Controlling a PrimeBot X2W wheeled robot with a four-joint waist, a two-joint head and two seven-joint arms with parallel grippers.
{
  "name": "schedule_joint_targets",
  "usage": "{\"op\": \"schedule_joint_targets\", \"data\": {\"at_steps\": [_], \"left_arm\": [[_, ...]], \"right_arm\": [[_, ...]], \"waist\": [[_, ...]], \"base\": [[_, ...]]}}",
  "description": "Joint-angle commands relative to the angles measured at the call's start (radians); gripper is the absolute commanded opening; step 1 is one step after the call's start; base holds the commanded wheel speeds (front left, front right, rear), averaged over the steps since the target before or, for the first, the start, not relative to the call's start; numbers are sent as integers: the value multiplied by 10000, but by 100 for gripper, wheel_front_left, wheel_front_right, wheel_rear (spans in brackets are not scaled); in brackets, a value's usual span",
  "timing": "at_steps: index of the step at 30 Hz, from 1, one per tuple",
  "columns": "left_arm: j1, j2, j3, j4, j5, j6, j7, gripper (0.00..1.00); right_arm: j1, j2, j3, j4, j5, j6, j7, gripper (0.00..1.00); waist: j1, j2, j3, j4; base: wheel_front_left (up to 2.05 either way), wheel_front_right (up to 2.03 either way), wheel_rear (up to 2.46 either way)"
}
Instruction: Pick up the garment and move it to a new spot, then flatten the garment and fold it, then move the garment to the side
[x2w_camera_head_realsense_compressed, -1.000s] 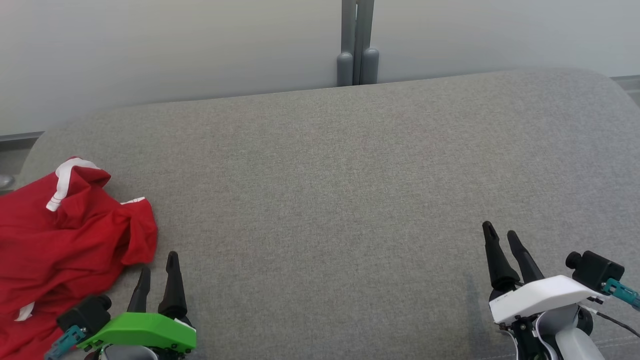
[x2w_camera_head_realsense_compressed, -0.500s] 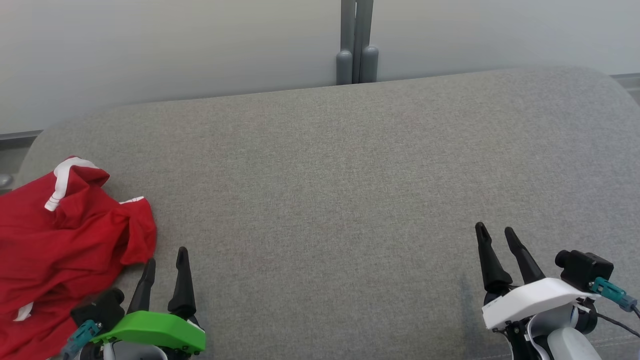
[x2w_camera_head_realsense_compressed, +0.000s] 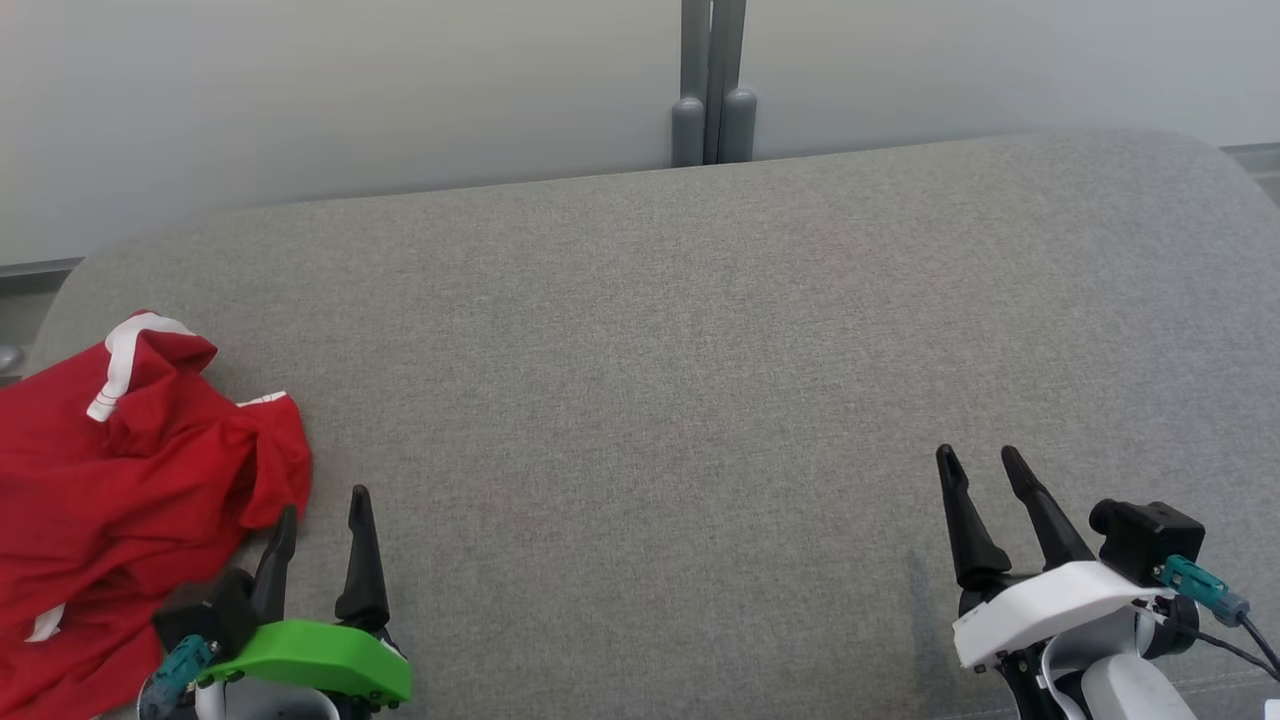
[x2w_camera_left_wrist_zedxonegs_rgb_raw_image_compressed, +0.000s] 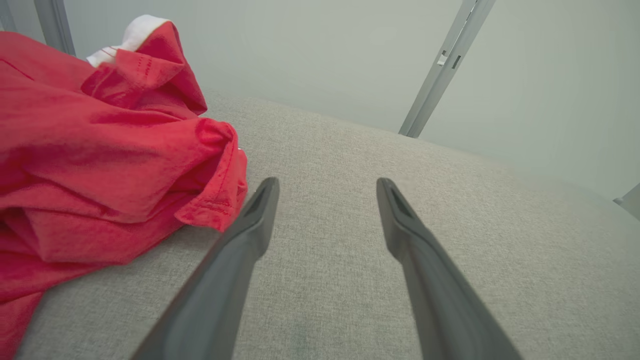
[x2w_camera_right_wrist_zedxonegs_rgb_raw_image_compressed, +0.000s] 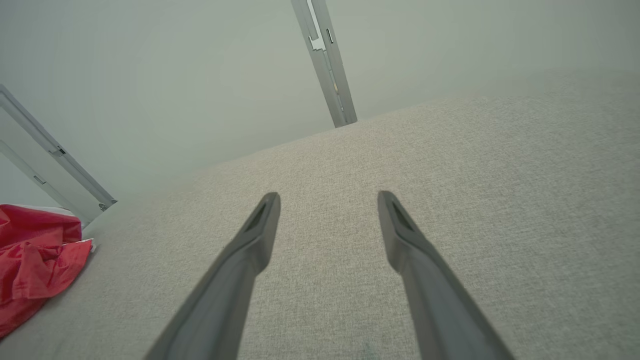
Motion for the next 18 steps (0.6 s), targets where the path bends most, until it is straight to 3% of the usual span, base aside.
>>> {"op": "schedule_joint_targets", "data": {"at_steps": [1, 18], "left_arm": [[-72, 71, -35, -10, 284, 79, -98, 100], [-49, 88, -264, 518, 1680, 410, -434, 100]], "right_arm": [[69, -54, 33, -95, -269, 2, -103, 100], [170, 56, -211, 77, -1764, 2, -443, 100]], "waist": [[0, 0, 5, -1], [0, 0, -5, -1]], "base": [[0, 0, 0], [0, 0, 0]]}}
